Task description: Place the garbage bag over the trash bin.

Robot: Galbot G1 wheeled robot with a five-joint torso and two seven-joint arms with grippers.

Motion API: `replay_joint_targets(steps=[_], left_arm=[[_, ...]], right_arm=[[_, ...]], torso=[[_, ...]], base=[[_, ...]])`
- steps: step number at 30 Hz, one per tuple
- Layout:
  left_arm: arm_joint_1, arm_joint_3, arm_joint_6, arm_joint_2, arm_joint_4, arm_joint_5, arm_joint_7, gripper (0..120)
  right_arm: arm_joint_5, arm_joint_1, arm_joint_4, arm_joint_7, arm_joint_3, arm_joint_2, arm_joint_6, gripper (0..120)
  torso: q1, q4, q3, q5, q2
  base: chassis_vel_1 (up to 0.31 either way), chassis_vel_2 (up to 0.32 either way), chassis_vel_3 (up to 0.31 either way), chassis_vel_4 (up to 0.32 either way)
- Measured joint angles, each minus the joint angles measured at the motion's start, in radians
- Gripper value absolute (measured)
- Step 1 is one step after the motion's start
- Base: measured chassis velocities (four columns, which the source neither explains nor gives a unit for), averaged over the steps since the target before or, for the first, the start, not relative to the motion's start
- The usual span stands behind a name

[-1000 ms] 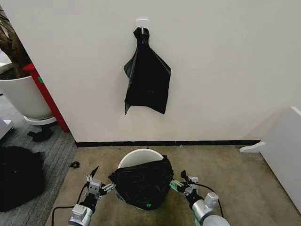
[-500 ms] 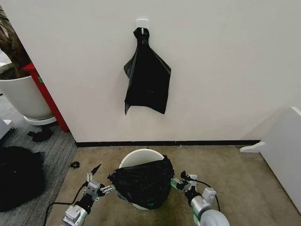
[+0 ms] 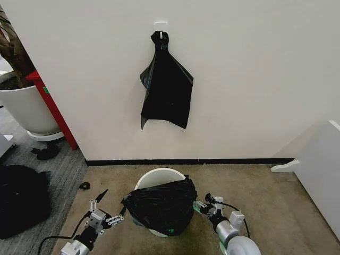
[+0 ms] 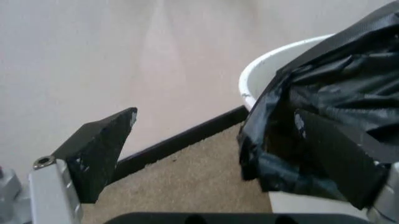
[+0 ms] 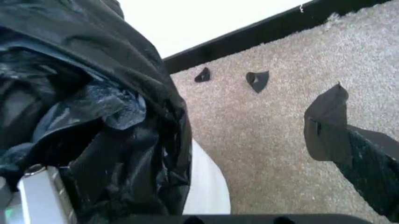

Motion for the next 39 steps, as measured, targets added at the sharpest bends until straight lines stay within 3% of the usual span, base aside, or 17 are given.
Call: replay_joint_targets(steps=[5, 17, 33, 39], left_arm=[[-0.015, 0.012, 0.005, -0.018, 0.009, 0.006, -0.001, 100], [-0.009, -0.005, 0.006, -0.007, -0.013, -0.014, -0.001, 100], [0.0, -0.023, 0.029, 0.011, -0.098, -0.059, -0.011, 100], [0.016, -0.042, 0.071, 0.001, -0.18, -0.116, -0.036, 100]], right_arm=[[0.057, -0.01, 0.01, -0.054, 0.022, -0.033, -0.005, 100], [0.148, -0.027, -0.038, -0.37, 0.131, -0.08, -0.083, 100], [0.193, -0.082, 0.001, -0.435, 0.223, -0.096, -0.093, 100], [0.212, -0.14, 0.079, -0.454, 0.308, -0.093, -0.095, 100]], torso=[[0.0, 0.0, 0.0, -0.0001, 0.0], [0.0, 0.0, 0.0, 0.0, 0.0], [0.0, 0.0, 0.0, -0.0001, 0.0], [0.0, -0.0001, 0.0, 0.0, 0.0]], base=[[0.0, 0.0, 0.0, 0.0], [0.0, 0.0, 0.0, 0.0], [0.0, 0.0, 0.0, 0.0], [0.0, 0.0, 0.0, 0.0]])
